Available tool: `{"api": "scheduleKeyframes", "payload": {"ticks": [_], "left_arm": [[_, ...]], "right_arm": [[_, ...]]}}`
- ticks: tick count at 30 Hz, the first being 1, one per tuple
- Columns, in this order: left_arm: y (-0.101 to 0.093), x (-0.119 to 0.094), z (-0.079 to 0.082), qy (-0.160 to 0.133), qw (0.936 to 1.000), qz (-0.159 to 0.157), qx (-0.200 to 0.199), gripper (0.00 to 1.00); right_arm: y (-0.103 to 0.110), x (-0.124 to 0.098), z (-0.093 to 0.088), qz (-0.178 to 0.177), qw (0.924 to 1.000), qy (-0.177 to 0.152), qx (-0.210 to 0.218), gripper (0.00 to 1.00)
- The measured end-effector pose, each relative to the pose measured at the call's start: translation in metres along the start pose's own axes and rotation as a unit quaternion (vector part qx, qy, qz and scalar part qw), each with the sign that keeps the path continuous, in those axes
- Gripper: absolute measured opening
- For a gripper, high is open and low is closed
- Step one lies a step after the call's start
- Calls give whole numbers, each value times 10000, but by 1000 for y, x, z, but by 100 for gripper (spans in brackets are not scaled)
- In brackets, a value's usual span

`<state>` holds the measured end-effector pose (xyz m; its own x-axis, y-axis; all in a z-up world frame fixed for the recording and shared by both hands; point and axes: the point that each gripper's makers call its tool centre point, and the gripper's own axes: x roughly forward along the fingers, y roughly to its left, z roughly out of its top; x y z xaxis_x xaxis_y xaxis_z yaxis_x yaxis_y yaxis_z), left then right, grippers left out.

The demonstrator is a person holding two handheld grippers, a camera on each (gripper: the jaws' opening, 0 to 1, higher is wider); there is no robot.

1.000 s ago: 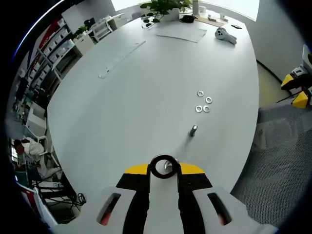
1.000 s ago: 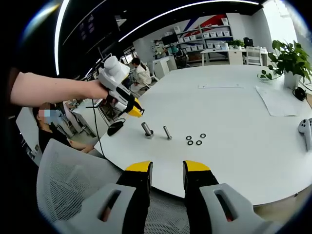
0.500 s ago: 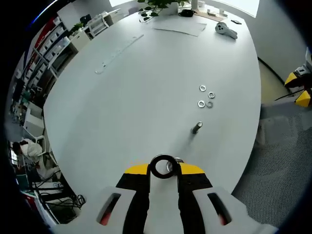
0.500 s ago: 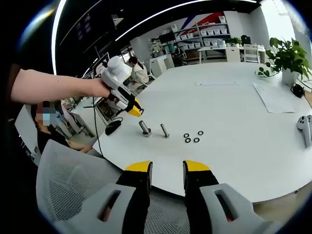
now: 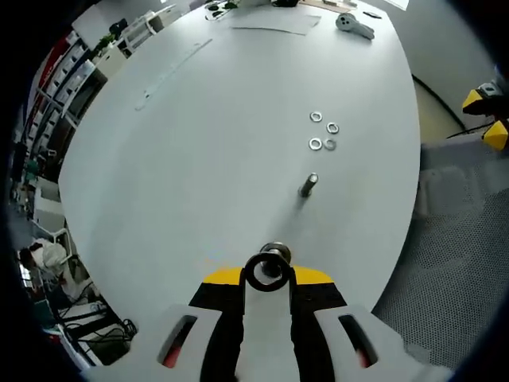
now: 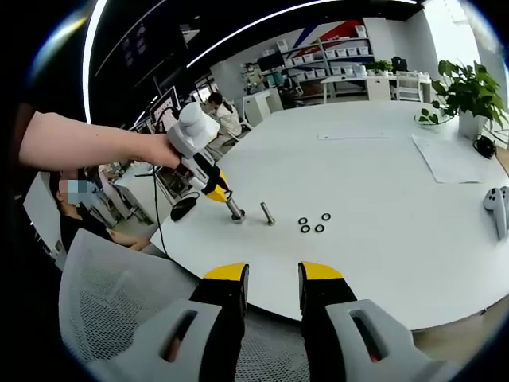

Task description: Place the washer onto the threaded stud by aligning its center hole with the stud, sliding it down to the base, and recovering from edge contact or off-axis alignment until the washer reaches the visible bottom stop.

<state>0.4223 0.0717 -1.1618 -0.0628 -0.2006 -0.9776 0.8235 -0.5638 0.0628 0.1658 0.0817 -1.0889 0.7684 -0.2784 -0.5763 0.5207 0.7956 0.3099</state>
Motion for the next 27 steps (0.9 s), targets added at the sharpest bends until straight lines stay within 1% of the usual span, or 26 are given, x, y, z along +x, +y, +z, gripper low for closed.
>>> {"api": "scheduleKeyframes", "payload": {"ticks": [5,8,13,16,18,20,21,27], "left_arm": [[-3,5,-1,6,10000,-47,-23,19],[-2,11,-4,13,10000,-67,-12,19],[-4,16,-2,9,10000,-84,-24,19],[-4,26,-3,41,9999,-93,17,19],[-4,27,-4,89,9999,-120,-6,19],[-3,35,-6,89,9999,-118,-10,19],[-2,40,-8,130,9998,-120,8,19],[-3,52,-16,213,9997,-125,-3,19]], "right_arm": [[0,-1,0,-17,10000,17,-2,28],[0,0,-1,-18,10000,34,-12,28],[0,-2,-2,-33,10000,59,-11,28],[0,-2,-2,-38,10000,78,-21,28],[0,-1,-3,-43,10000,77,-12,28],[-1,-1,-3,-52,10000,77,-15,28],[-1,-1,-3,-53,10000,82,-14,28],[-1,-2,-3,-72,9999,99,-18,28]]}}
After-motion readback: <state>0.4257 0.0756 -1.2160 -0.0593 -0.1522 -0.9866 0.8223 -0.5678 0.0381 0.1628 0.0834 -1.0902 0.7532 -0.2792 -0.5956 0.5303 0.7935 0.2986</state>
